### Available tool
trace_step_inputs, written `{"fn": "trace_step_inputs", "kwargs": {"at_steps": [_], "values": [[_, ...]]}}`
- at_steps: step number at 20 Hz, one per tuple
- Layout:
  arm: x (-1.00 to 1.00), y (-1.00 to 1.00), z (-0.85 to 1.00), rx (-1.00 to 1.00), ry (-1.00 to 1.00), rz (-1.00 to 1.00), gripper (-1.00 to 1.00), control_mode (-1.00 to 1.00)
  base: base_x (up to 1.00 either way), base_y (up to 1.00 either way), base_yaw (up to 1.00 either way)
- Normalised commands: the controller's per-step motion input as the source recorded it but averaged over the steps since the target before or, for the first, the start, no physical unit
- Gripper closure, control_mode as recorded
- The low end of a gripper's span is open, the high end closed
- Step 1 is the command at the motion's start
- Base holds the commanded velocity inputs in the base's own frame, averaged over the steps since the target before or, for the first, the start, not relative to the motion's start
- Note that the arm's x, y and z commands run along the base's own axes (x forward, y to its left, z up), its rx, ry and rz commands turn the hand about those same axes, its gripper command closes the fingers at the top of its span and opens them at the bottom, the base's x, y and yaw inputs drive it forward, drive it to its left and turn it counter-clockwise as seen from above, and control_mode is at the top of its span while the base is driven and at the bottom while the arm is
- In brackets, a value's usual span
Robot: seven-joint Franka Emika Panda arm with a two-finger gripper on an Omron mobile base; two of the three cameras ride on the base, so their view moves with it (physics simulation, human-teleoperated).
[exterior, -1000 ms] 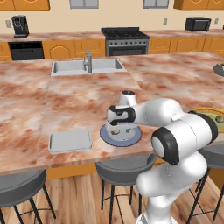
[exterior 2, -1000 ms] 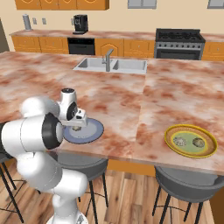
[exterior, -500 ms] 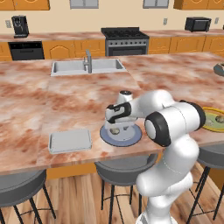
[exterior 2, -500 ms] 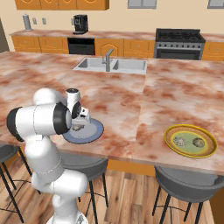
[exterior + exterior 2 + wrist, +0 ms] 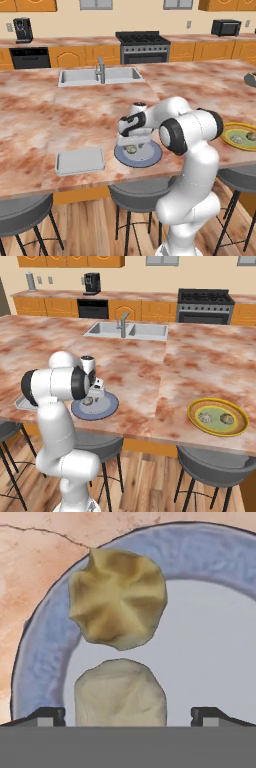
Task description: Place two dumplings into each of the tupperware containers and then place the containers in the fridge.
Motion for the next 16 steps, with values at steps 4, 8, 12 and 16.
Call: {"fn": "trace_step_inputs", "kwargs": {"at_steps": [4, 8, 12, 16], "values": [[0.05, 0.09, -0.19, 0.0, 0.11, 0.0, -1.0, -1.0, 0.0, 0.0, 0.0], [0.0, 0.0, -0.21, 0.0, 0.06, 0.0, -1.0, -1.0, 0.0, 0.0, 0.0], [-0.04, 0.0, -0.19, 0.0, 0.05, 0.0, -1.0, -1.0, 0.0, 0.0, 0.0], [-0.17, 0.0, -0.12, 0.0, 0.05, 0.0, 1.0, -1.0, 0.0, 0.0, 0.0]]}}
